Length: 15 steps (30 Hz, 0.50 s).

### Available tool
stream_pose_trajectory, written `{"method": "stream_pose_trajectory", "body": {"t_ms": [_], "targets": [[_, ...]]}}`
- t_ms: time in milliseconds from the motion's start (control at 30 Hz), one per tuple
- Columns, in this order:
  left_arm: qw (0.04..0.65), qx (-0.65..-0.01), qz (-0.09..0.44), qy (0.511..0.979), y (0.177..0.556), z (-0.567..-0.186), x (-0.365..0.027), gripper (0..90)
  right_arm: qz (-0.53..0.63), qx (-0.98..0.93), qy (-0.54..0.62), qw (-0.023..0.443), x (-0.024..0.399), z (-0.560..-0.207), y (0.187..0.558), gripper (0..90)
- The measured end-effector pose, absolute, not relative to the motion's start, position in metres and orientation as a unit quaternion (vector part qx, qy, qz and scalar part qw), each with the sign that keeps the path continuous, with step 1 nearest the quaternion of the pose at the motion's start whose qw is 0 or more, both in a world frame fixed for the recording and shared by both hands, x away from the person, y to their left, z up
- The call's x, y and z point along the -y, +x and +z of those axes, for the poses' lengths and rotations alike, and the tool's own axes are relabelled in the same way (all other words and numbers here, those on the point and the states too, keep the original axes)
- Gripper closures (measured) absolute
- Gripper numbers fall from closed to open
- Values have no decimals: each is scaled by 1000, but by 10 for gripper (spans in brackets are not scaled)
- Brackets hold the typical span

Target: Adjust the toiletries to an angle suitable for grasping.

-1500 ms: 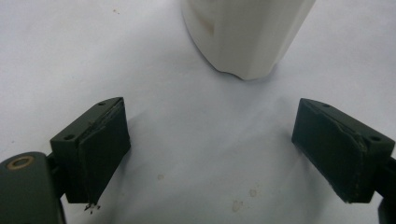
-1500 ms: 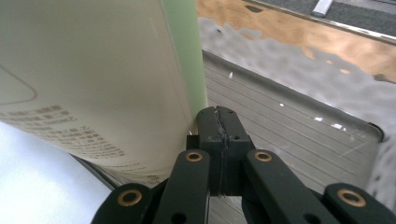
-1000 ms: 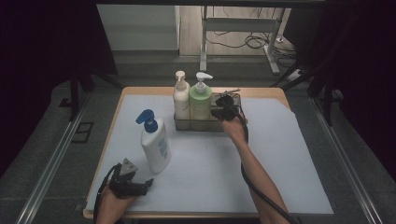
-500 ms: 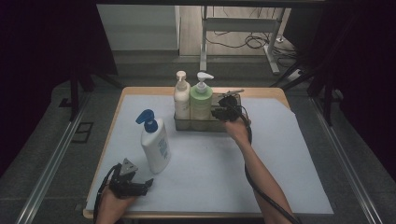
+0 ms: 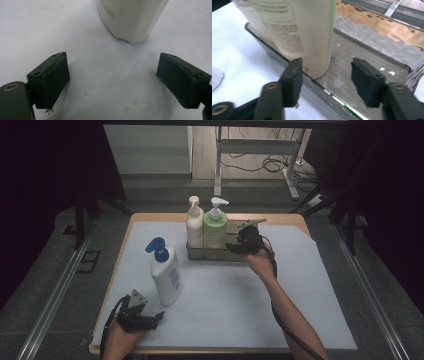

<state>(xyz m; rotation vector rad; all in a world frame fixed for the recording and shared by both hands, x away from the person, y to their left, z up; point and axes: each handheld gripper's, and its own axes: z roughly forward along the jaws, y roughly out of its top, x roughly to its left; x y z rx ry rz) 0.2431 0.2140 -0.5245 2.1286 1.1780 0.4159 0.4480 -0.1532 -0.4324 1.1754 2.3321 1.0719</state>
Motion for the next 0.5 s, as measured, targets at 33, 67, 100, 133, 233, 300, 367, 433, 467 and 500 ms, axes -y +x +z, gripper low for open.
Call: {"method": "stream_pose_trajectory", "body": {"t_ms": [33,67,100,133,233,300,367,433,467,500], "targets": [[330,-450,159,814,243,-524,-214,108,376,-818,406,158,154,-432,446,374],[330,-450,159,814,243,-525,-214,107,378,-819,404,154,155,-432,444,351],[330,-450,159,814,243,-525,-214,107,378,-820,400,154,155,-431,442,320],[331,-451,159,814,243,-525,-214,107,376,-823,397,154,156,-431,439,295],[331,-451,158,814,243,-524,-214,107,369,-832,383,158,157,-430,433,239],[331,-451,158,814,243,-525,-214,107,368,-837,376,154,159,-430,429,209],[331,-451,158,814,243,-524,-214,107,367,-839,372,154,162,-428,424,184],[331,-451,158,814,243,-524,-214,107,369,-840,369,151,164,-427,420,152],[330,-450,158,815,243,-524,-214,107,369,-841,368,148,165,-427,417,149],[331,-450,158,814,243,-524,-214,107,367,-842,367,146,166,-426,415,145]]}}
